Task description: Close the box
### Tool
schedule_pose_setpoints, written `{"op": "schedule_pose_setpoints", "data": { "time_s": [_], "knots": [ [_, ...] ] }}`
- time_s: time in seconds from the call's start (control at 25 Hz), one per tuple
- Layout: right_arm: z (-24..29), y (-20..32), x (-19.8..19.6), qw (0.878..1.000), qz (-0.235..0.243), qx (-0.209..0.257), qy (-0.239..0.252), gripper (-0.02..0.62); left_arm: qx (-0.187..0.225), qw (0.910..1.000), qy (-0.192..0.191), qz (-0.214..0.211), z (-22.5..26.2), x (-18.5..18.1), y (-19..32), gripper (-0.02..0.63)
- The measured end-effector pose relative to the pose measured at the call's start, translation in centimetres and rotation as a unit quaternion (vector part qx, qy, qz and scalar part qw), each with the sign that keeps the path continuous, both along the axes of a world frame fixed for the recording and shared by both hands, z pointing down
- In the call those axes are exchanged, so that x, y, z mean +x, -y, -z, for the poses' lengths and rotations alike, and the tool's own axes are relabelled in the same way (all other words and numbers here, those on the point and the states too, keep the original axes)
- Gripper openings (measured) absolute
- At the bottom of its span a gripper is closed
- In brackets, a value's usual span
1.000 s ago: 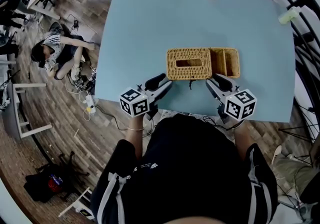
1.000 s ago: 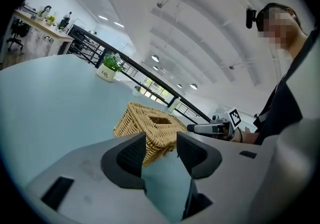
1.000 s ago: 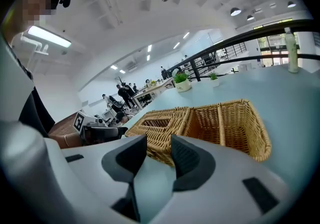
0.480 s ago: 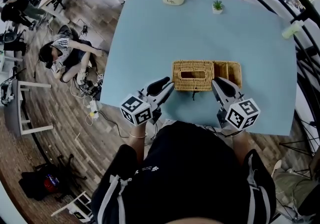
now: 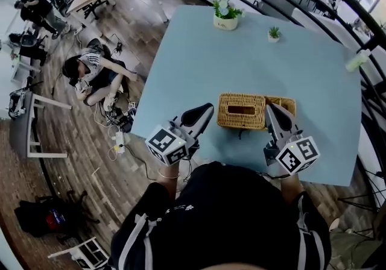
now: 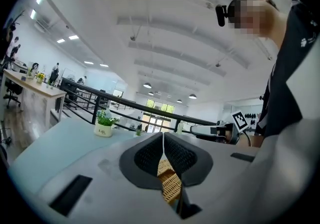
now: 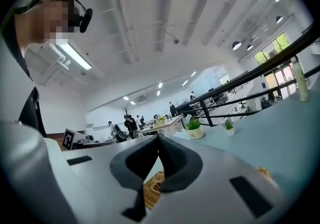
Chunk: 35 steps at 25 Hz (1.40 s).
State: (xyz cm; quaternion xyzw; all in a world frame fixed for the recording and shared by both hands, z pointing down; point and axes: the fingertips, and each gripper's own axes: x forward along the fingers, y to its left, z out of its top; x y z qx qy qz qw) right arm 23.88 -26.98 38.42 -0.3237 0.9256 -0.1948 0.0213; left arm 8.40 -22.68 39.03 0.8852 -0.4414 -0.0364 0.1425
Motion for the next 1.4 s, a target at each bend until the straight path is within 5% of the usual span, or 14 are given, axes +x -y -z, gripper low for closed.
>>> {"op": "schedule_pose_setpoints", "data": {
  "time_s": [0.32,1.4],
  "knots": [
    [2.6,-0.5,-1.3,0.999,0.013,0.048,0.002,0.000,0.018,0.9997,0.018,0.004,1.5,0.0,-0.4,0.021],
    [2.5,-1.1,-1.4,0.999,0.014,0.035,-0.010,0.000,0.016,0.9995,0.026,0.006,1.5,0.1,-0.4,0.022]
  ]
}}
